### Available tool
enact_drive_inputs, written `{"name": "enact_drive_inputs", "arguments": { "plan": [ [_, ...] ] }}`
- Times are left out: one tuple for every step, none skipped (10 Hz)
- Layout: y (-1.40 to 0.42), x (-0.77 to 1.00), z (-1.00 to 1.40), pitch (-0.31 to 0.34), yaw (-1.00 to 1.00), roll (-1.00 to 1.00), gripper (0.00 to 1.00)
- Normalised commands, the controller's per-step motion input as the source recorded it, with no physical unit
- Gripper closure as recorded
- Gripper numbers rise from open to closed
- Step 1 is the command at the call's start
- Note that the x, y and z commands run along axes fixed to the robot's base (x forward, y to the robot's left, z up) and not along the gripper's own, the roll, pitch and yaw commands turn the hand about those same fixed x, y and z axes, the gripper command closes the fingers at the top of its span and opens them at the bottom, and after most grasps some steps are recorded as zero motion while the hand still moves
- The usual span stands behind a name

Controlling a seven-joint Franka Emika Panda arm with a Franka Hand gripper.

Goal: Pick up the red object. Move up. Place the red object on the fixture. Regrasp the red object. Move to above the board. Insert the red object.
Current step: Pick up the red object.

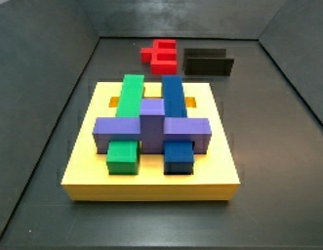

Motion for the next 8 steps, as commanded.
{"name": "enact_drive_inputs", "arguments": {
  "plan": [
    [0.0, 0.0, -0.02, 0.0, 0.0, 0.0, 0.0],
    [0.0, 0.0, -0.03, 0.0, 0.0, 0.0, 0.0],
    [0.09, 0.0, -0.13, -0.014, -0.11, -0.09, 0.0],
    [0.24, -0.01, -0.18, -0.034, -0.58, -0.17, 0.0],
    [0.09, 0.05, -0.27, -0.096, -0.73, -0.2, 0.0],
    [0.01, 0.13, -0.27, -0.109, -0.85, -0.19, 0.0],
    [0.0, 0.11, -0.3, -0.157, -0.81, -0.26, 0.0],
    [0.0, 0.0, -0.3, -0.261, -0.82, -0.26, 0.0]
  ]
}}
